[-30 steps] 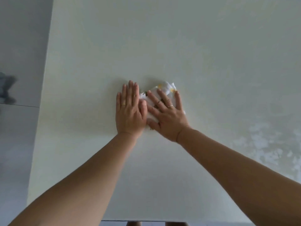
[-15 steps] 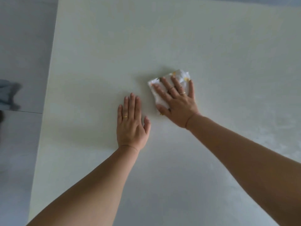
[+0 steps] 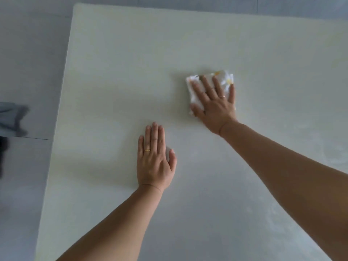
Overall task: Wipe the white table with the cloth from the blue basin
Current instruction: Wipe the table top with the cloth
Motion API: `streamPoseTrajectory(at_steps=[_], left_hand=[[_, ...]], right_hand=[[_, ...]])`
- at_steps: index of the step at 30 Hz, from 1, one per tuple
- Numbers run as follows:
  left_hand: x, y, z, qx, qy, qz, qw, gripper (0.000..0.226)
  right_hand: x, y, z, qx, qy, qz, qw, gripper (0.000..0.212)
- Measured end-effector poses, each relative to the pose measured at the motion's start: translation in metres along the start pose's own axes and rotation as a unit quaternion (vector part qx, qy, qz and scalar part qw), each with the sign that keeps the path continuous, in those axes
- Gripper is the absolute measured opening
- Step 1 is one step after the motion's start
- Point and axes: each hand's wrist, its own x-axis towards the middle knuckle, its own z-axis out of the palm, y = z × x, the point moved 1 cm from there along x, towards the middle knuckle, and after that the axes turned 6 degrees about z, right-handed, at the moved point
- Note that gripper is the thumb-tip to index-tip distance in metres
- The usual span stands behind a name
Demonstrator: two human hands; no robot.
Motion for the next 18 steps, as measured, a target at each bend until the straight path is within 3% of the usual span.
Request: streamPoseTrajectory(at_steps=[2, 4, 8, 10, 12, 16, 18], left_hand=[[0.001, 0.000, 0.001, 0.001, 0.003, 0.000, 1.000, 0.066], [0.001, 0.000, 0.001, 0.000, 0.002, 0.000, 1.000, 0.067], [0.001, 0.001, 0.000, 0.005, 0.000, -0.003, 1.000, 0.067], [0.001, 0.000, -0.001, 0.004, 0.001, -0.003, 1.000, 0.067], [0.001, 0.000, -0.001, 0.005, -0.006, -0.002, 1.000, 0.067], [0.000, -0.001, 0.001, 0.005, -0.014, 0.002, 1.000, 0.067], [0.000, 0.000, 0.001, 0.005, -0.011, -0.001, 1.000, 0.067]], right_hand=[[0.012, 0.000, -0.002, 0.041, 0.010, 0.115, 0.992, 0.063], [0.009, -0.034, -0.001, 0.054, 0.016, 0.139, 0.989, 0.066], [-0.010, -0.082, 0.006, -0.011, -0.029, -0.131, 0.991, 0.060], [0.006, -0.057, 0.000, -0.031, -0.020, -0.181, 0.983, 0.060], [0.026, -0.022, -0.005, -0.018, -0.014, -0.112, 0.993, 0.061], [0.045, -0.005, -0.010, 0.048, 0.012, 0.127, 0.991, 0.061], [0.038, -0.039, -0.007, 0.067, 0.012, 0.136, 0.988, 0.063]])
